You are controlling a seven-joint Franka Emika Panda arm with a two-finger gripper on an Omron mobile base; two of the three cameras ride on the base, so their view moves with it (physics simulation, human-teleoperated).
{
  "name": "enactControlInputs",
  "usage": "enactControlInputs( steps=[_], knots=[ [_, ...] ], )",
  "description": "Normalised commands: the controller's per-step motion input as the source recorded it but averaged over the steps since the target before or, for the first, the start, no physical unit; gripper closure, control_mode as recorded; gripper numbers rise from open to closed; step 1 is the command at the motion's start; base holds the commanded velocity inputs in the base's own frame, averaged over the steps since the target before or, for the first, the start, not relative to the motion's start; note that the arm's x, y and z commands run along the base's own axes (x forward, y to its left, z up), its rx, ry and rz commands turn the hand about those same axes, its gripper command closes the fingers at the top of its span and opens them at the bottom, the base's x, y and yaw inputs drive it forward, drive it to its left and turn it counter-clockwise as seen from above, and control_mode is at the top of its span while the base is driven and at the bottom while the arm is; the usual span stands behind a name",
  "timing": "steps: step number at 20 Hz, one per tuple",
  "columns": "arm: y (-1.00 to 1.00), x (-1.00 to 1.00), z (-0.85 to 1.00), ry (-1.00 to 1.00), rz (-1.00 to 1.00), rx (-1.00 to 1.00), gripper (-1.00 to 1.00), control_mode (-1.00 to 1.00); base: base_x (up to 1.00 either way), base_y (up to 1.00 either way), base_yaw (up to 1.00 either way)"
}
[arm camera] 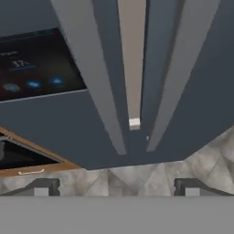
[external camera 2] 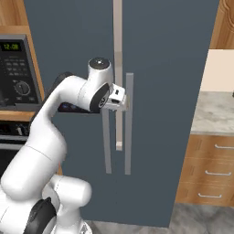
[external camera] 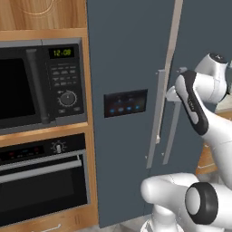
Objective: Retrieve the sausage and cheese from the fridge and place them on the cutting board on the counter.
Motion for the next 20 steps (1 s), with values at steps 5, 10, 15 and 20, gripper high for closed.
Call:
enactControlInputs(
  steps=[5,10,15,20],
  knots=[
    [-0.77,0.29,-0.41,-0.07,0.0,0.05,-1.0,-1.0,0.0,0.0,0.0],
    [-0.13,0.47,-0.2,-0.06,0.0,0.03,-1.0,-1.0,0.0,0.0,0.0],
    [0.0,0.68,-0.17,-0.07,0.0,0.03,-1.0,-1.0,0.0,0.0,0.0],
    [0.0,0.58,-0.29,-0.07,0.0,0.04,-1.0,-1.0,0.0,0.0,0.0]
  ],
)
